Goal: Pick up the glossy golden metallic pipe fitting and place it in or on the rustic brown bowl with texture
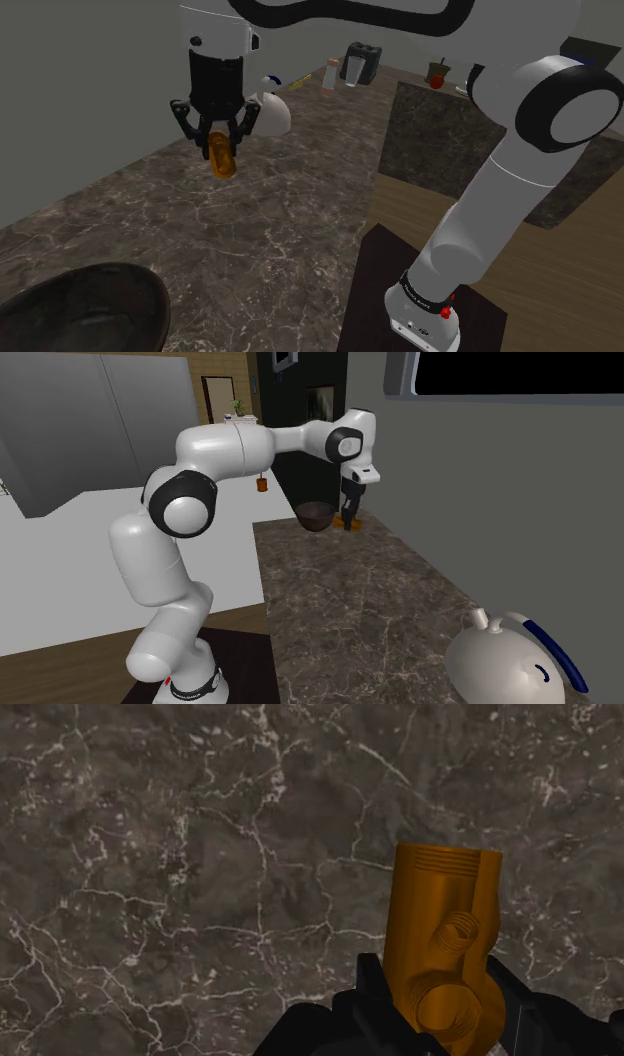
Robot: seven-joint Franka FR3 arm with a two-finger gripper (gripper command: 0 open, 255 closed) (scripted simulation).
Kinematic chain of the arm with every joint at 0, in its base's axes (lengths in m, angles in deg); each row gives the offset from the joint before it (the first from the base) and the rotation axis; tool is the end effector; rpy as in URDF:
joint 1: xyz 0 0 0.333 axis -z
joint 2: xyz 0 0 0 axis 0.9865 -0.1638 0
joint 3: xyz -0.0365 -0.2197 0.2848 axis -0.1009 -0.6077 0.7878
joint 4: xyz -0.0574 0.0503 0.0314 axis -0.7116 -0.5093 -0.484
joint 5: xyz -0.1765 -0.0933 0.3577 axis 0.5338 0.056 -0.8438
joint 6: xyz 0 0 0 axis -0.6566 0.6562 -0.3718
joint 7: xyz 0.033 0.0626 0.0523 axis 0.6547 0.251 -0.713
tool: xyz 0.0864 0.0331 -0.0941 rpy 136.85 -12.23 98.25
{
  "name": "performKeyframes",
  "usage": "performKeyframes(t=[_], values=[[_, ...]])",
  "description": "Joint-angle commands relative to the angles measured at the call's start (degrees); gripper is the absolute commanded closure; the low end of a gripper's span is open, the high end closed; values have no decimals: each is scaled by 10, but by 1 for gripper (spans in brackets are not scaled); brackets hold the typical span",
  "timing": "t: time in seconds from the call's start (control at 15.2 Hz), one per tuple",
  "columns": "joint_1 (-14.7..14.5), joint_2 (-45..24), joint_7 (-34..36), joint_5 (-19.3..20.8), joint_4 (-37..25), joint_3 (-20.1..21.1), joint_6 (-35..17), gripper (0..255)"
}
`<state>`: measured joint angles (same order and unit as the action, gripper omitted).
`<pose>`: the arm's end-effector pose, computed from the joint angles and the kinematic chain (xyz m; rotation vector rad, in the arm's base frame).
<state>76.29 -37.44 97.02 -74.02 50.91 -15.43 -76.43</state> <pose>0.4287 0.3771 0.6343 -3.0890 0.4357 0.0392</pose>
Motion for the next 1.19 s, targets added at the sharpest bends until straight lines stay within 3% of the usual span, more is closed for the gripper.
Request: performKeyframes(t=[0.0,0.2,0.53,0.86,1.12], values=[[-1,-6,3,3,-21,1,17,255],[-3,-12,7,7,-45,3,35,255],[-50,-57,91,37,-87,43,40,255],[-116,-124,181,86,-153,75,56,255],[-191,-193,249,137,-229,87,80,255]])
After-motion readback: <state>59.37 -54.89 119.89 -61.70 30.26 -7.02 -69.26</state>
